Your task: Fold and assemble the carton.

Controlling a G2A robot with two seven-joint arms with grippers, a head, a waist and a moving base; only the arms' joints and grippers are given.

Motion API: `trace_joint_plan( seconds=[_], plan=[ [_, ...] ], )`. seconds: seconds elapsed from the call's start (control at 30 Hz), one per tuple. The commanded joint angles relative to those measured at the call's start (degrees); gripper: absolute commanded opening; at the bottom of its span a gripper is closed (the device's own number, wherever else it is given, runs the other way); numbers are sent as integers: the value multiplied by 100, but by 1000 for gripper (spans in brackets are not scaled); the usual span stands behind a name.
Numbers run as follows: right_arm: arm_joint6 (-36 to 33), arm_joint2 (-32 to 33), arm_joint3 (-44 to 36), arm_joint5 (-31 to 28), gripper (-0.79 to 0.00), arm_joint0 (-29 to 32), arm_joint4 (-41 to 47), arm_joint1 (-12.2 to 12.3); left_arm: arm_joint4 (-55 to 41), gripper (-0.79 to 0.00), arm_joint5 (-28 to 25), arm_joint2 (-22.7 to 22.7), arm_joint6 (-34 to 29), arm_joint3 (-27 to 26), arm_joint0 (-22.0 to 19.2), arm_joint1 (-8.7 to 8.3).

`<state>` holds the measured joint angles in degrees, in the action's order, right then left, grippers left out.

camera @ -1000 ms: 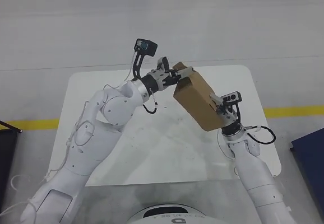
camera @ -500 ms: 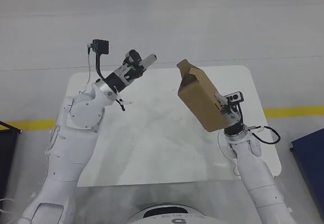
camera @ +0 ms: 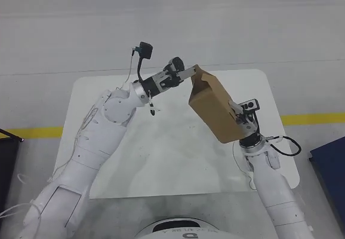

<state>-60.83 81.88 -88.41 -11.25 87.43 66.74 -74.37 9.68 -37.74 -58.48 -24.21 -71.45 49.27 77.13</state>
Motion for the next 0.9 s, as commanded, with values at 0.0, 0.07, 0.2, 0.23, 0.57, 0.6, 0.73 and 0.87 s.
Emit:
trace_joint_plan(
  seconds=[0.0, 0.07, 0.2, 0.23, 0.57, 0.6, 0.73, 0.87],
  plan=[
    [-21, 22, -19, 14, -785, 21, 7, 3, -160, 0, -107, 123, -51, 157, -125, 43],
    [-32, 36, -37, 31, -785, 37, -2, 5, -194, 0, -139, 259, -70, 283, -227, 89],
    [-38, 49, -52, 48, -785, 48, -11, 6, -249, 0, -225, 513, -77, 444, -328, 176],
    [-41, 51, -50, 51, -785, 48, -14, 6, -301, 0, -266, 573, -111, 467, -340, 196],
    [-36, 32, 114, 100, -785, -46, 44, -5, -549, 0, -551, 633, -709, 373, -325, 184],
    [-33, 27, 131, 111, -785, -57, 76, -8, -560, 0, -547, 604, -741, 327, -291, 171],
    [-33, 13, 172, 145, -785, -100, 121, -16, -502, 0, -592, 472, -732, 68, -135, 119],
    [20, -8, 200, 142, -785, -128, 73, -21, -362, 0, -589, 329, -679, -293, 37, 66]
  ],
)
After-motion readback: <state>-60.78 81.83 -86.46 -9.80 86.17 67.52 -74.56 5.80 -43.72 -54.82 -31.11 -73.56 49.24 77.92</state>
